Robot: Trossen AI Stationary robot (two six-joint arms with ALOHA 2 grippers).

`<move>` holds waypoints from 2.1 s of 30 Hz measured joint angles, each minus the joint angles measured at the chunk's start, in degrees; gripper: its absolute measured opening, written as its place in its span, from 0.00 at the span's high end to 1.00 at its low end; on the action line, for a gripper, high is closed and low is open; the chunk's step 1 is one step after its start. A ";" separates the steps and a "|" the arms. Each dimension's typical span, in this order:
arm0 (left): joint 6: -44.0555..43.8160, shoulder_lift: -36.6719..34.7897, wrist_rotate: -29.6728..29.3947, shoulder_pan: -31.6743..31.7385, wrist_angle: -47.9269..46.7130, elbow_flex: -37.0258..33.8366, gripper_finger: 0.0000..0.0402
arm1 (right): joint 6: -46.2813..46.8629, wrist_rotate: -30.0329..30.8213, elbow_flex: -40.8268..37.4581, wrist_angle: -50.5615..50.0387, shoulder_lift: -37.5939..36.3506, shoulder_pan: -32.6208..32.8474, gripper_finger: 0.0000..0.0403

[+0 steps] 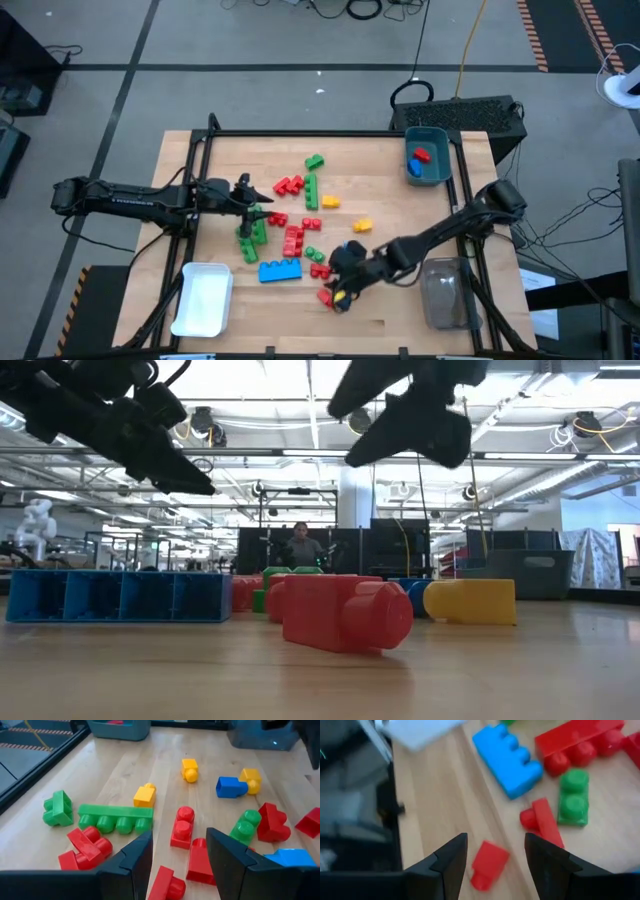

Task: Sort blocks by size
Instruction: Put the one stud yellow game piece into the blue bin

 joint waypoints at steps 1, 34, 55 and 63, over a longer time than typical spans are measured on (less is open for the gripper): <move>-0.07 0.00 0.00 0.00 0.22 0.01 0.59 | -0.79 0.45 2.20 -3.79 1.15 0.56 0.54; -2.75 8.15 -2.70 -8.66 0.45 0.01 0.59 | -18.60 -0.71 3.26 -31.65 5.38 -0.91 0.54; -2.73 13.94 -3.82 -8.63 5.11 -0.01 0.59 | -20.69 -5.16 -5.21 -20.90 5.40 -4.58 0.59; -2.73 13.94 -3.79 -8.63 6.51 -0.01 0.59 | -20.44 -5.14 -5.21 -21.00 5.20 -6.00 0.72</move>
